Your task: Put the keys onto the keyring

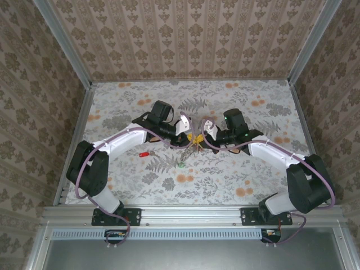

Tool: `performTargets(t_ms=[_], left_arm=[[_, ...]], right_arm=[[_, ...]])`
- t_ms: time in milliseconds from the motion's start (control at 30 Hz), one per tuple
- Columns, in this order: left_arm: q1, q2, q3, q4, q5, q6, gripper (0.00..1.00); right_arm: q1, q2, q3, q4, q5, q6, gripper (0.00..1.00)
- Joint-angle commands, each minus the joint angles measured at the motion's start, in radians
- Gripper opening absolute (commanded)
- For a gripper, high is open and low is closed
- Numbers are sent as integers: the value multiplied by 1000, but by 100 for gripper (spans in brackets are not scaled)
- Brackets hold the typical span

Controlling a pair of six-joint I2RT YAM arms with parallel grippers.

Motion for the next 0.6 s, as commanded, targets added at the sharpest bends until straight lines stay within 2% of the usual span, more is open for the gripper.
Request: performTargets(t_ms=[0, 67, 367, 467, 567], left_arm=[[-5, 11, 17, -67, -24, 39, 24], [2, -2, 8, -53, -18, 32, 26], [83, -89, -73, 181, 160, -142, 34], [96, -83, -66, 131, 138, -109, 34], [93, -50, -22, -3, 100, -17, 34]], right_arm=[[4, -28, 36, -8, 7, -27, 0], [5, -28, 36, -10, 10, -31, 0], [4, -27, 18, 9, 13, -32, 0], [5, -27, 11, 21, 13, -26, 0], [4, -25, 8, 28, 13, -24, 0]])
